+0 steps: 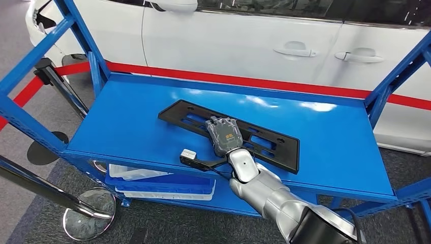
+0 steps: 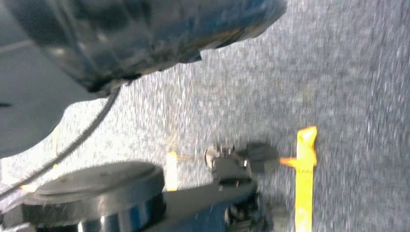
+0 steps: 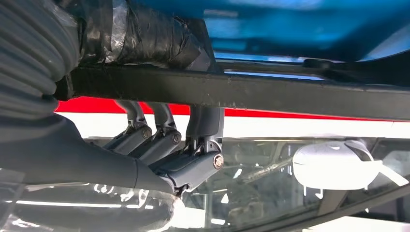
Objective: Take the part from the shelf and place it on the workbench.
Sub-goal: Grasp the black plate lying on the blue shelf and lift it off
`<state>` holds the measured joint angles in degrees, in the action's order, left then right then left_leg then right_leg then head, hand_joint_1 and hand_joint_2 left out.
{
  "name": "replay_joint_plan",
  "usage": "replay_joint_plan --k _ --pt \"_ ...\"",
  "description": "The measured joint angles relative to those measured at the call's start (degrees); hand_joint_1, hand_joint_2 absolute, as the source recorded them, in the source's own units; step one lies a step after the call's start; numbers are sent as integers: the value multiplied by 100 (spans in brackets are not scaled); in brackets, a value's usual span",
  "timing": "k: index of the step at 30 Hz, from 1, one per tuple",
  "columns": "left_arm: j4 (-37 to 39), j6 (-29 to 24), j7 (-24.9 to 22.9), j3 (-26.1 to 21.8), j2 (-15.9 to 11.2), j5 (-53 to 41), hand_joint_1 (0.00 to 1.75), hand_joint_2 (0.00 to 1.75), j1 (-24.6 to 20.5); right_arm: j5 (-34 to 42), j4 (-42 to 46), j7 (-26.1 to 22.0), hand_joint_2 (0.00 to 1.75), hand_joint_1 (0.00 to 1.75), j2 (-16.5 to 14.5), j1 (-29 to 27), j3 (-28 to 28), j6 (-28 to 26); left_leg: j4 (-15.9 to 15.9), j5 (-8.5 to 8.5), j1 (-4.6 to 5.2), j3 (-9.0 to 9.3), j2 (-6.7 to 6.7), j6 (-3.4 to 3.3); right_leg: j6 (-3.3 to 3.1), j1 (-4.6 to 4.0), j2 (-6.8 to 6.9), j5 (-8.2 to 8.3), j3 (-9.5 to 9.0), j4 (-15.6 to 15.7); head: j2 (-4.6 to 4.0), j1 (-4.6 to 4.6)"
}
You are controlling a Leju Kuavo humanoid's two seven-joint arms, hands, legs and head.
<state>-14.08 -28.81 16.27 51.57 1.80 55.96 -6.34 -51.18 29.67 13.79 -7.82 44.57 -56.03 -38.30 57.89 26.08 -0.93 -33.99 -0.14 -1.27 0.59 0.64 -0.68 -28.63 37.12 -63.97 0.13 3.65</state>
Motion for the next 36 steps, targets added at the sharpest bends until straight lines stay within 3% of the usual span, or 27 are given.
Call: replay_joint_plan --k 1,3,4,5,6,8,9,10,12,14,15,17,19,20,21,23,24,25,29,31,33,34,35,36 --pt "0 -25 13 11 -2 -10 0 175 -6 -2 11 -3 175 175 10 -11 17 20 -3 3 12 6 2 -28 5 -2 7 -170 169 -362 0 -8" --pt "0 -50 24 30 -6 -20 0 175 -10 -8 29 -8 175 175 28 -45 39 42 7 15 28 8 3 -61 8 -3 9 -421 524 -1068 0 -14" --pt "0 -57 26 37 -8 -21 0 175 -9 -14 33 -10 175 175 34 -62 47 45 15 23 33 12 2 -69 7 -2 9 -421 610 -1223 0 -14" --pt "0 -68 29 43 -9 -23 0 175 -8 -22 40 -14 175 175 38 -72 52 45 27 34 33 21 -2 -72 1 -1 9 -304 576 -1136 0 -14" --pt "0 -83 35 48 -9 -25 0 131 -8 -32 54 -18 175 175 42 -75 56 48 42 50 32 33 -7 -69 -9 1 10 -102 432 -833 0 -15" --pt "0 -131 61 56 -10 -34 0 131 -16 -69 100 -41 175 175 49 -74 80 45 100 101 45 40 -16 -33 -42 -3 11 213 57 -57 0 -15" --pt "0 -157 85 61 -12 -38 0 131 -25 -117 133 -62 175 175 54 -76 97 33 123 118 57 31 -19 -5 -58 -8 9 277 -67 197 0 -10" --pt "0 -179 121 67 -14 -40 0 175 -33 -198 172 -84 175 175 60 -84 117 14 138 126 66 18 -21 22 -73 -17 4 276 -121 313 0 -10" --pt "0 -200 221 82 -20 -36 0 175 -48 -462 291 -131 175 175 83 -131 169 -38 122 113 63 16 -22 73 -117 -27 -6 284 -133 346 0 -8" --pt "0 -210 333 91 -34 -31 0 175 -56 -803 481 -189 175 175 114 -227 267 -75 240 214 47 -35 -16 121 -177 -7 -5 314 -155 398 0 3" --pt "0 -220 388 93 -40 -29 0 175 -61 -988 609 -233 175 175 130 -291 342 -85 449 349 41 -132 -14 146 -202 10 -2 328 -167 423 0 13" --pt "0 -241 496 95 -44 -25 0 175 -69 -1397 946 -369 175 175 168 -455 552 -95 1162 710 25 -473 -11 196 -229 15 0 336 -173 437 0 35" --pt "0 -249 608 97 -44 -11 0 175 -70 -1779 1393 -548 175 175 212 -654 796 -96 1685 840 17 -737 -11 225 -237 10 -3 331 -178 433 0 36" --pt "0 -244 670 97 -45 0 0 175 -70 -1932 1652 -631 175 175 236 -747 910 -96 1656 743 17 -734 -11 227 -238 9 -7 327 -183 431 0 36" --pt "0 -235 729 97 -48 12 0 175 -72 -2046 1922 -699 175 175 259 -837 1005 -96 1417 553 17 -631 -11 219 -235 9 -14 321 -194 428 0 38" --pt "0 -214 837 97 -61 34 0 175 -84 -2193 2518 -790 175 175 309 -987 1182 -105 631 156 31 -259 -13 176 -212 -2 -24 305 -212 423 0 37" --pt "0 -209 872 97 -67 48 0 175 -94 -2228 2811 -825 175 175 332 -1055 1271 -115 323 57 46 -113 -16 149 -191 -9 -25 299 -210 419 0 36" --pt "0 -219 892 97 -71 68 0 175 -102 -2220 3130 -871 175 175 358 -1131 1377 -124 144 26 62 -31 -20 124 -166 -16 -23 298 -203 419 0 32" --pt "1 -424 955 95 -73 229 0 175 -56 -1687 4398 -993 175 175 458 -1510 1760 -135 18 7 57 8 -19 16 -52 -13 -6 228 -157 347 0 27" --pt "2 -517 1013 93 -78 296 0 175 -36 -1391 4918 -927 175 175 532 -1623 1835 -135 -29 -17 40 33 -3 -56 -16 -11 3 -73 55 -140 0 16" --pt "2 -550 1043 91 -82 318 0 175 -33 -1276 5272 -878 175 175 609 -1728 1882 -134 -27 -12 47 33 3 -89 1 -11 6 -406 394 -880 0 7" --pt "2 -557 1040 90 -82 320 0 175 -29 -1217 5441 -871 175 175 646 -1792 1900 -133 -21 -10 50 33 2 -92 9 -8 6 -465 506 -1116 0 7" --pt "2 -564 1014 89 -81 315 0 175 -21 -1117 5601 -879 175 175 679 -1854 1907 -131 -9 -8 50 33 1 -92 12 -5 7 -414 518 -1140 0 6" --pt "2 -571 967 88 -81 306 0 175 -11 -961 5766 -905 175 175 705 -1913 1915 -130 13 -3 48 33 0 -88 9 -1 8 -261 413 -932 0 5"
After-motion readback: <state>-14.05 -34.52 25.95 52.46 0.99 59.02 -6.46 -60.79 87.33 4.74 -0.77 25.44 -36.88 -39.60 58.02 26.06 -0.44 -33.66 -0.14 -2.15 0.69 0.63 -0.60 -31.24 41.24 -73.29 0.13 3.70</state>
